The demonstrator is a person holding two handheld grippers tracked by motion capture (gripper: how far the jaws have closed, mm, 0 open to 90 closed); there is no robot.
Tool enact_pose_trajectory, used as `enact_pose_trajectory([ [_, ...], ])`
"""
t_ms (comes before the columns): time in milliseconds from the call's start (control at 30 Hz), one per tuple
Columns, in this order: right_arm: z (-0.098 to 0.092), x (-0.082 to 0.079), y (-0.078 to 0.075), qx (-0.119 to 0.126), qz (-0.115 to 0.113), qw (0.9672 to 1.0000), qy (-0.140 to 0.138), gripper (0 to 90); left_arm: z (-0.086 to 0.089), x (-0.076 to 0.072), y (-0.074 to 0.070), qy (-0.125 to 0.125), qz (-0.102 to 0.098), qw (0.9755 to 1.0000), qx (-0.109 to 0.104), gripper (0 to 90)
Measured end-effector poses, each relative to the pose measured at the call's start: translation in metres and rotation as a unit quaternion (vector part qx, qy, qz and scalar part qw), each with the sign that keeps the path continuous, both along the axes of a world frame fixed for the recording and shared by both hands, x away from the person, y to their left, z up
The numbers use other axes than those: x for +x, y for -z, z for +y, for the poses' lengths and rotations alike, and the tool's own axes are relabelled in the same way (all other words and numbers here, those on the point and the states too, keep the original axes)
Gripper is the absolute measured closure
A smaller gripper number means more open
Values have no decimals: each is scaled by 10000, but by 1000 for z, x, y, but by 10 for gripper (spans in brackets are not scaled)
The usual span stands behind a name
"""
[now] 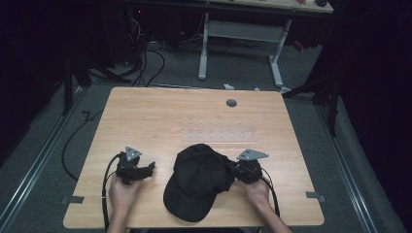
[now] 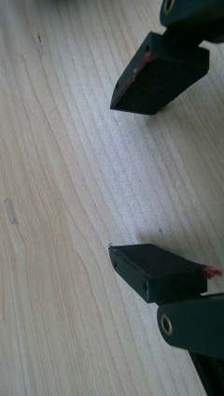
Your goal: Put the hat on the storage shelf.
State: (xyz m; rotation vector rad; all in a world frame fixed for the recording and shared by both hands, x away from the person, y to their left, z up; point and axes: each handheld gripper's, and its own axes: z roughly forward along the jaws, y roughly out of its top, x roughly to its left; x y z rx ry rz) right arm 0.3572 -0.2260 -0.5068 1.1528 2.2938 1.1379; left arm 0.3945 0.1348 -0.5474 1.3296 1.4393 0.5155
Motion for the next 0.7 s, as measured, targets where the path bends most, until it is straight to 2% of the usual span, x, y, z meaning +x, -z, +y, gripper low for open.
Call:
enact_pose_trajectory([
  [200,-6,0,-11,49,-76,9999,-48,845,0,0,0,-4,-1,10000,-3,252],
  [433,-14,1,-20,305,-40,9995,-80,845,0,0,0,-13,-2,10000,6,252],
  [567,-17,1,-29,361,-125,9992,-114,845,0,0,0,-14,-4,10000,10,249],
  [700,-21,2,-36,480,-76,9987,-166,845,0,0,0,-13,-3,10000,11,249],
])
